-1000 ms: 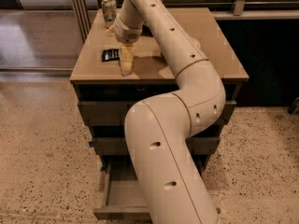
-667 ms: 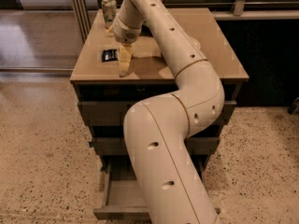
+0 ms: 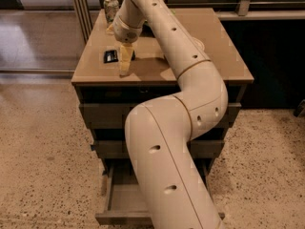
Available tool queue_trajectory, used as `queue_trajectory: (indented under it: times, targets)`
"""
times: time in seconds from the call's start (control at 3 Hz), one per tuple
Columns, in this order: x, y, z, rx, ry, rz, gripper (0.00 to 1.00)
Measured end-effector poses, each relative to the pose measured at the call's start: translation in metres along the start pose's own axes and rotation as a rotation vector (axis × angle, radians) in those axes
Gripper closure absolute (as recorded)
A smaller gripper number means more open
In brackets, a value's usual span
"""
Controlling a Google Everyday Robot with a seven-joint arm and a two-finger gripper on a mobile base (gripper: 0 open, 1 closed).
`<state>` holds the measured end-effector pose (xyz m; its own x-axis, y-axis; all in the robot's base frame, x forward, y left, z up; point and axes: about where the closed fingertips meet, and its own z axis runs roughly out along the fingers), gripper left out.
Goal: Place rxbar chocolate into bottom drawer
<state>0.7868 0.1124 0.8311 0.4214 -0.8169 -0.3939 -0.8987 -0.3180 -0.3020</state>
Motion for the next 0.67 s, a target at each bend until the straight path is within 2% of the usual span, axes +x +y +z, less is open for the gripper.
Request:
queue_trajectory:
  times: [0.67]
  targets:
    - [-0.0029, -0.0028, 0.0089, -0.004, 0.004, -0.026, 0.00]
